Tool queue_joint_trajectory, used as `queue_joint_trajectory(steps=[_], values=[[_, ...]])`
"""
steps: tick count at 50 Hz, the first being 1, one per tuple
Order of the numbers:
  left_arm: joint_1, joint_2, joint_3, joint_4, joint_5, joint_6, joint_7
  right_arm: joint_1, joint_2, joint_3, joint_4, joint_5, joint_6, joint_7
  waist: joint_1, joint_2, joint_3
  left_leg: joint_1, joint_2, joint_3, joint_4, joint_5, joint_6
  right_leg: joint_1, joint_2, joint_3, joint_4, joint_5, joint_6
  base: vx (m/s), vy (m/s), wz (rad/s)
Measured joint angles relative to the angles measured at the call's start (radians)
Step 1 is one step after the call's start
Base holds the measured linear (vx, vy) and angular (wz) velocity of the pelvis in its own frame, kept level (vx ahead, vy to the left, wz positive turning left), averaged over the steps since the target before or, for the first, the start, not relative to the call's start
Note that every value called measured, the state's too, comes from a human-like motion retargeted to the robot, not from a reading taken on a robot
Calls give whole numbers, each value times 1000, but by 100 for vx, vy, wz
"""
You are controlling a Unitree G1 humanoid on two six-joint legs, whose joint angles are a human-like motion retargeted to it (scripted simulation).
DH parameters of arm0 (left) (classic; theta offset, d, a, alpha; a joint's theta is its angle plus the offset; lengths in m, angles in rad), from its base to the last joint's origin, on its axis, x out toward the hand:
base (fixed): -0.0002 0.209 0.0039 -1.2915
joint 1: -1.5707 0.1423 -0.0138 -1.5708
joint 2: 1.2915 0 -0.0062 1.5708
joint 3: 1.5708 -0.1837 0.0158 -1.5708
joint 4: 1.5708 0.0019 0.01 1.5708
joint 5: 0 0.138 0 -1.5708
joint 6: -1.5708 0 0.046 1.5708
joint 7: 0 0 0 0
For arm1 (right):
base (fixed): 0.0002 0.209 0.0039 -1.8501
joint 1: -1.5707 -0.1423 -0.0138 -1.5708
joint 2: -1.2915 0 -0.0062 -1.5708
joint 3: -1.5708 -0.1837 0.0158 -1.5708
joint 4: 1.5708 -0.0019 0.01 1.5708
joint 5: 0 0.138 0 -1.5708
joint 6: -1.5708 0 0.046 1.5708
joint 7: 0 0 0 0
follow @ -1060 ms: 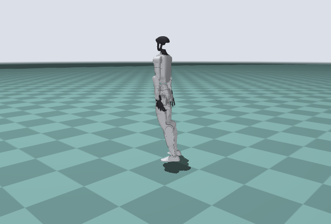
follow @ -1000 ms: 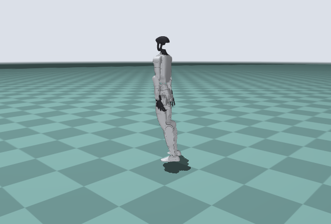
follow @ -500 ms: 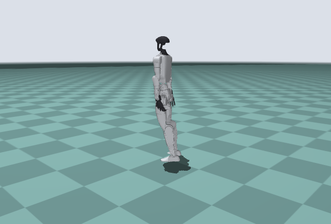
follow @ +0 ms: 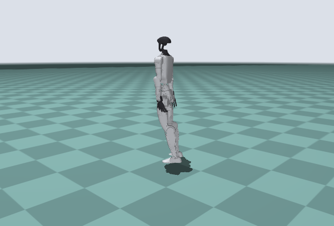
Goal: In place motions
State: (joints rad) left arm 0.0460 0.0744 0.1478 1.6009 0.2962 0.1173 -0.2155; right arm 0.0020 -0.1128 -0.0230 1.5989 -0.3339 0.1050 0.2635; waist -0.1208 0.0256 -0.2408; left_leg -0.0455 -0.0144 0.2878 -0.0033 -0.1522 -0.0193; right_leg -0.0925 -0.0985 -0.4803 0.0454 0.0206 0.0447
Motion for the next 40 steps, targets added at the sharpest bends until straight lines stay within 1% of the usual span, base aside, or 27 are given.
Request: queue_joint_trajectory(steps=[40], values=[[-3,2,5,3,-4,2,2,-1,2,8,2,-1,1,0,-5,0,-1,2,2,4,-1,0,0,1,3,5,0,-2,-1,0,0,0]])
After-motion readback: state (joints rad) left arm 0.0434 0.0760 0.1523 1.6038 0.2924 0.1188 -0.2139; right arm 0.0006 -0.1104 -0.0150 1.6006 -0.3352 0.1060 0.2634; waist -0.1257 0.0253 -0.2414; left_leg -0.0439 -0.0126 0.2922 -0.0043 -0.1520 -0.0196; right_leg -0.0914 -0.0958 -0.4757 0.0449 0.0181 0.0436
